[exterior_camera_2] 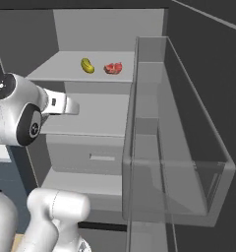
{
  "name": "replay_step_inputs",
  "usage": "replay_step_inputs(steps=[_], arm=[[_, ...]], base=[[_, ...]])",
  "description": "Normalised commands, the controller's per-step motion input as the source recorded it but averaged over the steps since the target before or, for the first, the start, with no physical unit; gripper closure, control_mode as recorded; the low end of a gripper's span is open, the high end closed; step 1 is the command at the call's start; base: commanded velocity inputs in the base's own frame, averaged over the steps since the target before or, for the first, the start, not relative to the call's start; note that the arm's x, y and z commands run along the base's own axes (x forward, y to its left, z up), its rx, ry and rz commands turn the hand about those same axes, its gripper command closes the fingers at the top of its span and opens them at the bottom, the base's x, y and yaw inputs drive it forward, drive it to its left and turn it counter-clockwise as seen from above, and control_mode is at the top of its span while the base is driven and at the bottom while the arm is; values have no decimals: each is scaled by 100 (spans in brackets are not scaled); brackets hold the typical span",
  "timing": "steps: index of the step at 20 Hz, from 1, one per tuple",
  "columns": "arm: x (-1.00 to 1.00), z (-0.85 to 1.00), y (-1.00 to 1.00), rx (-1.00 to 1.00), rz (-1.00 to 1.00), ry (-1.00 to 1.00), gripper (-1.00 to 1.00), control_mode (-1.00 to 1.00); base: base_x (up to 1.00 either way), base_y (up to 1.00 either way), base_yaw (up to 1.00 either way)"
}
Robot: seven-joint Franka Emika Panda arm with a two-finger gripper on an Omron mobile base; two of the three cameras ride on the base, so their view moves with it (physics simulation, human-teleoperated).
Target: Place one cucumber and one steak in each tupperware on the nearby counter, to pack two identical lunches.
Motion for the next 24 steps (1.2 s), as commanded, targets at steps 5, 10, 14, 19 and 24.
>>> replay_step_inputs(steps=[5, 10, 14, 19, 24], arm=[[43, 44, 0, 0, 5, 0, -100, -100], [41, 17, 0, 0, 3, 0, -100, -100], [53, 8, 0, 0, 3, 0, -100, -100], [67, 1, -2, 0, 3, -6, -100, -100], [64, 4, -2, 0, 3, -7, -100, -100]], base=[[0, 0, 0], [0, 0, 0], [0, 0, 0], [0, 0, 0], [0, 0, 0]])
